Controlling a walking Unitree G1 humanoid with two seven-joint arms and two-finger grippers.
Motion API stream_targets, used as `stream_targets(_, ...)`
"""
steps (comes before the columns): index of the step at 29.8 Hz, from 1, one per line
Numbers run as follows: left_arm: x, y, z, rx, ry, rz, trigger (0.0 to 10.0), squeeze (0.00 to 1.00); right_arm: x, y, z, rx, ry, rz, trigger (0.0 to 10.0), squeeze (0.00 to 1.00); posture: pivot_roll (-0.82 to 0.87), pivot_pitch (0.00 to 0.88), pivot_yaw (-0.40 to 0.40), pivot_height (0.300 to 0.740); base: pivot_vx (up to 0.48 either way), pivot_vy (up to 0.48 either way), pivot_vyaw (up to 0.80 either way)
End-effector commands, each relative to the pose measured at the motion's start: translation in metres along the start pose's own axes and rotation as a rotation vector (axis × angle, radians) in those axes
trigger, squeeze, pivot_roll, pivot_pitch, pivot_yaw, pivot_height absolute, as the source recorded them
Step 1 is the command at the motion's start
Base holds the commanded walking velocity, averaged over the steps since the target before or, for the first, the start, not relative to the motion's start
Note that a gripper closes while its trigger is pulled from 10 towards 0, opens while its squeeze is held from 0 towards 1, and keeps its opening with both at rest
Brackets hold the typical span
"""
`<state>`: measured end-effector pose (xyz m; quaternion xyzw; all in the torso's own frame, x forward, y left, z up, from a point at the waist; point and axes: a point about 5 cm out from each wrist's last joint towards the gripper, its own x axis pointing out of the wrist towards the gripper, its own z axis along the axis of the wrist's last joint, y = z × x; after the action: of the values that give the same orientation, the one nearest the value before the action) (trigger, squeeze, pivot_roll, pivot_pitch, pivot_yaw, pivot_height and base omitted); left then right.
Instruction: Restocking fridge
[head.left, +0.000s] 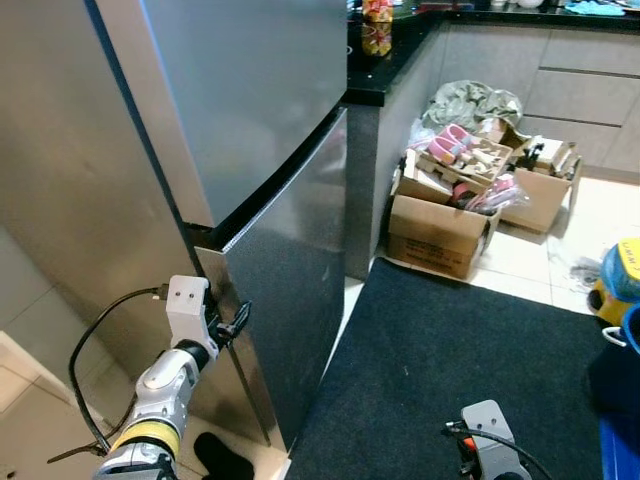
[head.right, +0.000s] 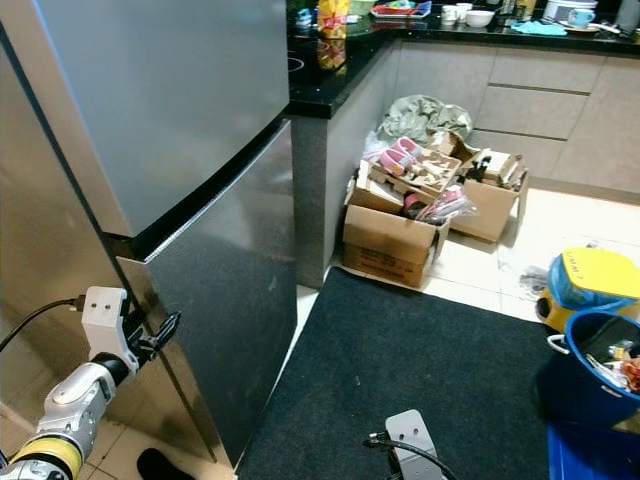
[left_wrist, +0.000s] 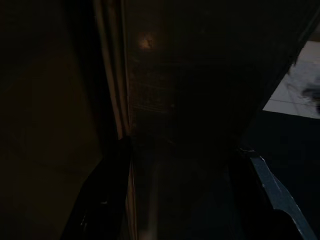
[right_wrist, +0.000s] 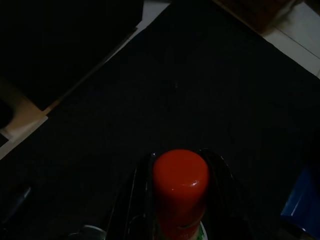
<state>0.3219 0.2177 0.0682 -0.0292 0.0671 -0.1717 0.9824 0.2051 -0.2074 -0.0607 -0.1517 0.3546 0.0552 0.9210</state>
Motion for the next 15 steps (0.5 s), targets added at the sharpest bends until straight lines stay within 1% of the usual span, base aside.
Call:
stream_targets(1, 0.010, -0.032, -0.011, -0.030, 0.028, -0.168, 10.0, 0.00, 0.000, 0.002, 0.000, 0.014, 0.001, 0.003, 10.0, 0.00, -0.09, 0.053, 0.007, 0.740, 0.000, 0.000, 0.00)
stream_targets(3, 0.011, -0.039, -0.012, -0.031, 0.036, -0.212, 10.0, 0.00, 0.000, 0.001, 0.000, 0.014, 0.002, 0.002, 10.0, 0.00, -0.09, 0.053, 0.007, 0.740, 0.000, 0.000, 0.00)
stream_targets(6, 0.012, -0.043, -0.012, -0.031, 0.040, -0.240, 10.0, 0.00, 0.000, 0.001, -0.001, 0.015, 0.002, 0.001, 10.0, 0.00, -0.09, 0.053, 0.009, 0.740, 0.000, 0.000, 0.00)
stream_targets(8, 0.012, -0.043, -0.012, -0.031, 0.040, -0.240, 10.0, 0.00, 0.000, 0.001, -0.001, 0.015, 0.002, 0.001, 10.0, 0.00, -0.09, 0.053, 0.009, 0.740, 0.000, 0.000, 0.00)
stream_targets(15, 0.012, -0.049, -0.011, -0.041, 0.041, -0.293, 10.0, 0.00, 0.000, 0.002, -0.001, 0.018, 0.004, 0.002, 10.0, 0.00, -0.08, 0.055, 0.011, 0.740, 0.000, 0.000, 0.00)
